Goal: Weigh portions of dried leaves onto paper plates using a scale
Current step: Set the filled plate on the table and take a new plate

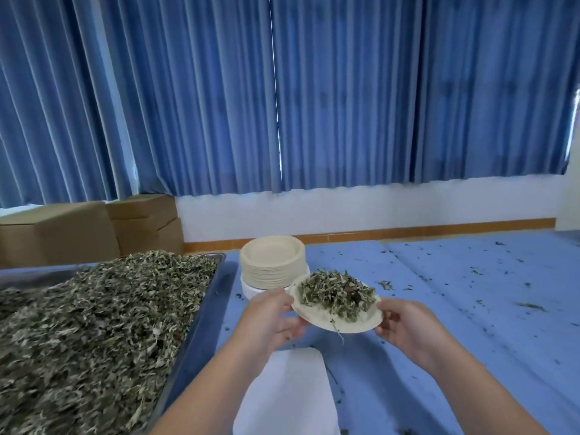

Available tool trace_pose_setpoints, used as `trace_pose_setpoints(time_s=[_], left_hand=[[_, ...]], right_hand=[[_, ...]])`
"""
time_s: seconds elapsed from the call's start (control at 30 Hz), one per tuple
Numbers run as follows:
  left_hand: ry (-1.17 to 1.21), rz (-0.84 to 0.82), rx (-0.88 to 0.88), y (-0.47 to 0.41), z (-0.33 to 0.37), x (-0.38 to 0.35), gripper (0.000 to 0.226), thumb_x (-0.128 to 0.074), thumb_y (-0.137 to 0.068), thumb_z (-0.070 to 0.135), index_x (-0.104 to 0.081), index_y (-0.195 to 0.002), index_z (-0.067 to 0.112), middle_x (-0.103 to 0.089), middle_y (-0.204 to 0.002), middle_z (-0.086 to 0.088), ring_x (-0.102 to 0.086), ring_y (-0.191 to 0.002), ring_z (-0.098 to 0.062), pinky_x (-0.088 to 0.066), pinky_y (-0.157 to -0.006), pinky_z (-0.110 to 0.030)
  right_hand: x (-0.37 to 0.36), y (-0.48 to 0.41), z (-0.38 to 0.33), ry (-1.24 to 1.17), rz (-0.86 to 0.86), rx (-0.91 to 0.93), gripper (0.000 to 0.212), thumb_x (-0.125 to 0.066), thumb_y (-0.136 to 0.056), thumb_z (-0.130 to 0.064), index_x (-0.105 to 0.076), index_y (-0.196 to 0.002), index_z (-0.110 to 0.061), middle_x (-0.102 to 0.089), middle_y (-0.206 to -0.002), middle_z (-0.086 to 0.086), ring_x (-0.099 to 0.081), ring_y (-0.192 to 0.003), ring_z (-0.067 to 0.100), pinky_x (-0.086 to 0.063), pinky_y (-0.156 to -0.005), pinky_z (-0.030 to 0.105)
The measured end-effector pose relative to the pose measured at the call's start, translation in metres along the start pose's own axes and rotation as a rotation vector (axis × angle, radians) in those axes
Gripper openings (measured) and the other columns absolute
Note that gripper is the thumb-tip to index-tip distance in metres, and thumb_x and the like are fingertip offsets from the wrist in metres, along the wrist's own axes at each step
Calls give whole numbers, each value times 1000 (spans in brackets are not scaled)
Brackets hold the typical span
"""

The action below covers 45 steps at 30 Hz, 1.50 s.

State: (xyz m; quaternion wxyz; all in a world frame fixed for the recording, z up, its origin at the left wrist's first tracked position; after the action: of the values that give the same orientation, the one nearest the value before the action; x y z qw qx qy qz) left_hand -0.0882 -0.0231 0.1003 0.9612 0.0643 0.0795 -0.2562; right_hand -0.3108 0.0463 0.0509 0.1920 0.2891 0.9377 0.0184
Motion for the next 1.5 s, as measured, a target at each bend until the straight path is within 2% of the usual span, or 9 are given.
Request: trace_pose_setpoints(time_s=[0.37,0.47,0.67,0.8,1.07,1.17,1.23,1.27,1.5], left_hand=[[151,-24,46,-143,-3,-54,27,-46,-92,5,-71,-92,16,-74,-87,5,-70,-89,-29,-56,-70,-32],[143,8,146,-167,2,-64,24,-47,-93,7,-68,-88,16,-74,-81,4,-68,-84,-24,-55,-77,-33],[122,170,274,-210,35,-76,23,-45,-94,2,-65,-96,14,-73,-88,-8,-67,-78,-25,-55,-72,-33],[116,216,276,-241,50,-78,17,-42,-93,-2,-58,-98,2,-61,-92,-18,-55,-83,-28,-40,-65,-32],[88,254,371,-308,55,-62,37,-37,-91,-8,-37,-68,21,-33,-71,0,-32,-60,-15,-26,-55,-27],[149,244,383,-326,55,-54,25,-43,-96,3,-47,-76,18,-44,-78,-4,-46,-70,-21,-41,-65,-30],[201,234,375,-335,56,-51,7,-50,-98,13,-56,-97,11,-59,-97,-8,-61,-92,-27,-49,-80,-35],[211,230,377,-339,56,-51,10,-51,-99,15,-56,-104,9,-62,-104,-11,-63,-98,-29,-50,-83,-36],[231,208,369,-350,52,-42,15,-49,-99,13,-58,-109,7,-65,-108,-13,-66,-100,-28,-53,-85,-37]], right_hand=[[23,-145,-62,39,-16,-11,15,-49,-91,3,-63,-94,0,-66,-72,11,-59,-57,18,-52,-49,25],[22,-163,-74,25,-42,-82,14,-50,-92,3,-62,-97,-1,-68,-78,14,-61,-60,20,-52,-51,29],[14,-196,-91,35,9,-290,12,-51,-91,4,-62,-94,1,-66,-73,15,-65,-58,21,-55,-54,29],[4,-224,-84,-2,54,-354,13,-49,-91,7,-61,-91,1,-68,-72,15,-65,-59,22,-56,-53,28],[-3,-295,-47,-78,229,-398,13,-52,-86,13,-60,-88,3,-70,-74,13,-62,-74,23,-53,-60,27],[-4,-319,-37,-100,272,-407,12,-51,-88,13,-60,-89,5,-66,-81,15,-61,-76,24,-51,-62,29],[-5,-333,-32,-110,315,-405,13,-51,-88,15,-59,-86,4,-65,-82,16,-60,-74,24,-50,-63,29],[-5,-340,-30,-114,343,-404,14,-51,-87,16,-57,-84,5,-64,-82,16,-60,-74,25,-49,-63,30],[-6,-365,-12,-70,437,-449,20,-53,-81,22,-54,-84,3,-62,-81,18,-60,-73,26,-48,-60,32]])
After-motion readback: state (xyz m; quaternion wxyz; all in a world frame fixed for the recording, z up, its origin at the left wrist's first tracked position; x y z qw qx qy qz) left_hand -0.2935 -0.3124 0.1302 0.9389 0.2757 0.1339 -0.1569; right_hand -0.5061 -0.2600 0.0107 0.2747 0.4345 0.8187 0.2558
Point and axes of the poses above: each hand's wrist, its own y-axis away from the middle knuckle, its own x-axis out of the back of the hand, z = x × y, the point moved 7 cm from there along -y, towards the middle knuckle
